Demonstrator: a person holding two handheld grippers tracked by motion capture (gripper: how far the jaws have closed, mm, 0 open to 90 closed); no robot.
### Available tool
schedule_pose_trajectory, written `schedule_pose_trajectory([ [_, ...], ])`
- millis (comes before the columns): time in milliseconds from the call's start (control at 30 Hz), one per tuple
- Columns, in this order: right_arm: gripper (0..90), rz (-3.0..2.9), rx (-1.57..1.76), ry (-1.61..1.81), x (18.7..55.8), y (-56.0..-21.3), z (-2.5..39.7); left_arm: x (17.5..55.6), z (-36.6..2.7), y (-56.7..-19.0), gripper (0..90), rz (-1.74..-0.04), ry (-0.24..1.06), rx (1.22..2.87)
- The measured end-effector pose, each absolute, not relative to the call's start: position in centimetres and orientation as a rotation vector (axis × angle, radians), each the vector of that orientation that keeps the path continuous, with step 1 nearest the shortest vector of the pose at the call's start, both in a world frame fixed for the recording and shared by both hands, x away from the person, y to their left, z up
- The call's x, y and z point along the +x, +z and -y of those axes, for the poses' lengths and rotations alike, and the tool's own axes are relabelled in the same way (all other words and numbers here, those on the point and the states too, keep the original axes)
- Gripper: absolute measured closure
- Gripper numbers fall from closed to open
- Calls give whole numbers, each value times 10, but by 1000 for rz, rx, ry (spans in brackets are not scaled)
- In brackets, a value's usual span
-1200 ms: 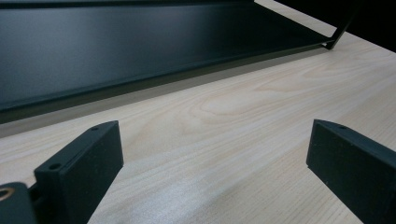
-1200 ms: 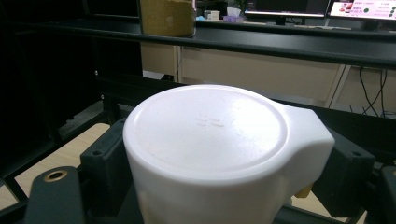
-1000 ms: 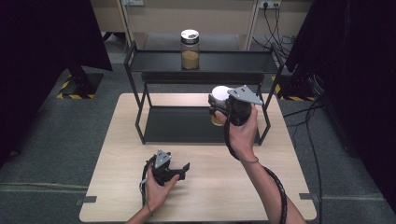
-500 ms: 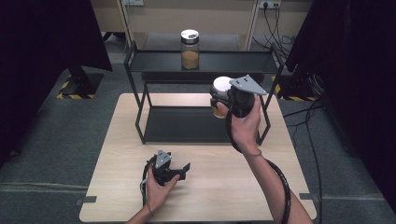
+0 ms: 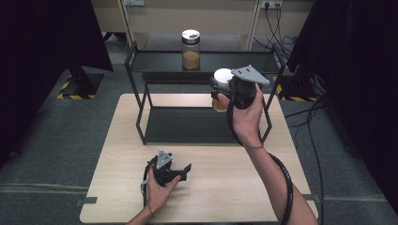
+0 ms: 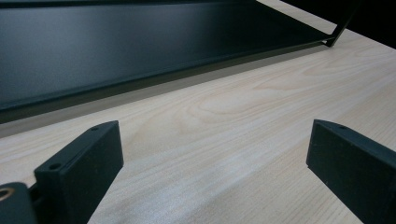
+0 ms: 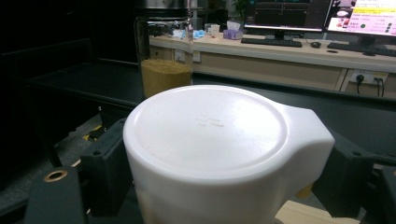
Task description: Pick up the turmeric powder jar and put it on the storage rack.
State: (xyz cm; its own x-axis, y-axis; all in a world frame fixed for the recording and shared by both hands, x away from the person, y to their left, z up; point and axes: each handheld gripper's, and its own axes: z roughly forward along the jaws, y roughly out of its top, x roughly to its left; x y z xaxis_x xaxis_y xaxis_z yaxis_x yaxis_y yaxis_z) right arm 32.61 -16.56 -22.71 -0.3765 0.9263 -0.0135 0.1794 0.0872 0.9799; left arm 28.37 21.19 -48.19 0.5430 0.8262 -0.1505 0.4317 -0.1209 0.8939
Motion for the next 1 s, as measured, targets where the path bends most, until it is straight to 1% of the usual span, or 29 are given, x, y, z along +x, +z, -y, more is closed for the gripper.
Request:
schedule_pose_trajectory([
  [633, 200, -1662, 1119, 1350, 339, -211, 160, 284, -212, -482, 31, -1053, 470, 1744],
  [1000, 200, -1660, 1117, 1341, 344, -195, 157, 284, -213, -482, 31, -1055, 468, 1740],
])
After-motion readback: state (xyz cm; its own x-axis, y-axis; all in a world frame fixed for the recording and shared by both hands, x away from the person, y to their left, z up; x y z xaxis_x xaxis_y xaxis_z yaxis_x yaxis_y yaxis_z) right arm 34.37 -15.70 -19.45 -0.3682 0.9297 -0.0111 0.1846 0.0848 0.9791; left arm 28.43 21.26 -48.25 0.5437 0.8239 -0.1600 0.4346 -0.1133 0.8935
